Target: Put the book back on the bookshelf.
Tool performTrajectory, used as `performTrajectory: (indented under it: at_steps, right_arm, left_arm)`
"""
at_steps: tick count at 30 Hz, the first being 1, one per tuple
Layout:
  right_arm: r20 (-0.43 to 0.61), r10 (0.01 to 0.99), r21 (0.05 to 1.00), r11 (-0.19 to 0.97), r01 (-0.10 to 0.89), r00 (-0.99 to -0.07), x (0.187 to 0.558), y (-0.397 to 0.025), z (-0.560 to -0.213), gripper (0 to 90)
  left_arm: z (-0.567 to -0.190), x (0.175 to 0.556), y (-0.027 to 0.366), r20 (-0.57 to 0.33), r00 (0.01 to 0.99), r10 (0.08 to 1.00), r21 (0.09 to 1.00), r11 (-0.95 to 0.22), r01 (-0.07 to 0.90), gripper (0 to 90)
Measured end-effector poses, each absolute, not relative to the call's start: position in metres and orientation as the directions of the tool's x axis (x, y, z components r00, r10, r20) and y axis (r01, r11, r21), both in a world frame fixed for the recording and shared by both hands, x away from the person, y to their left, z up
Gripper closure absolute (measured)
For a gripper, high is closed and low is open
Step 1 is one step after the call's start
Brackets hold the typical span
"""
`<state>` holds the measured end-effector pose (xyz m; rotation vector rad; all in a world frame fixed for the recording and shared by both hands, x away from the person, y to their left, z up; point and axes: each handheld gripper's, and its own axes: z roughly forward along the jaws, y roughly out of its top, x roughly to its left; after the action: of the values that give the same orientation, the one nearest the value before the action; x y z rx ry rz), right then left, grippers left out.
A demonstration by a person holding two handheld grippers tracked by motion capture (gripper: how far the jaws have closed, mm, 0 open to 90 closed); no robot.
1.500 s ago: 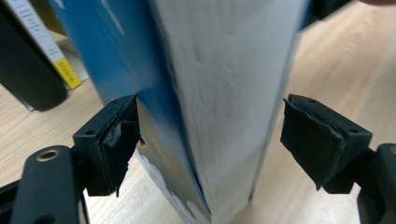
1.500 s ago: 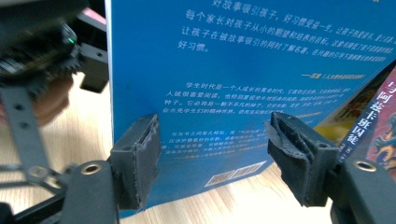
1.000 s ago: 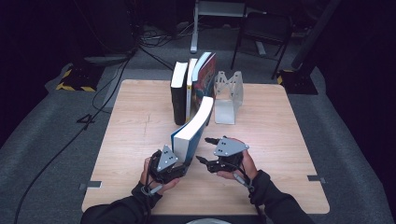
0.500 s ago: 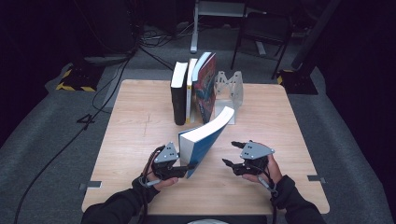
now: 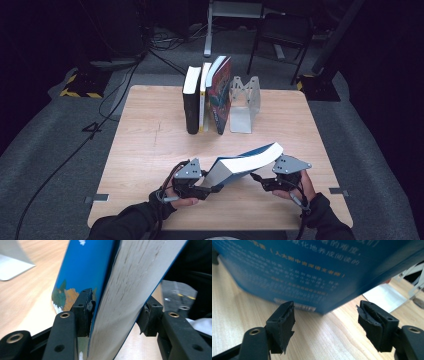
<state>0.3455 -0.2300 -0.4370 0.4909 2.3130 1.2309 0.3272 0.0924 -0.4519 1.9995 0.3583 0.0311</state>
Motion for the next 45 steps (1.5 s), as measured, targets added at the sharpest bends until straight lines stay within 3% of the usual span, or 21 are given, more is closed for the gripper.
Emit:
performTrajectory:
  at_steps: [9,14,23,32,45]
  right_arm:
    - [-0.241,0.477,0.868,0.496,0.032,-0.845,0.338,-0.226,-0.419,26.0]
    - [-0.248,0.454,0.874,0.486,0.005,-0.856,0.344,-0.209,-0.418,27.0]
    - [-0.177,0.452,0.904,0.426,0.037,-0.874,0.373,-0.202,-0.415,31.5]
    - [-0.127,0.348,0.864,0.498,0.068,-0.929,0.398,-0.186,-0.431,22.7]
    - [-0.131,0.320,0.859,0.509,0.054,-0.938,0.388,-0.196,-0.429,44.1]
  left_arm:
    - [-0.447,0.339,0.107,-0.123,0.968,0.218,0.883,-0.422,0.207,52.8]
    - [-0.448,0.351,0.127,-0.144,0.961,0.238,0.884,-0.406,0.233,53.7]
    - [-0.448,0.356,0.137,-0.104,0.959,0.265,0.877,-0.430,0.214,57.8]
    - [-0.448,0.355,0.139,-0.085,0.956,0.280,0.874,-0.440,0.206,57.9]
    - [-0.446,0.351,0.154,0.010,0.902,0.431,0.863,-0.459,0.211,48.6]
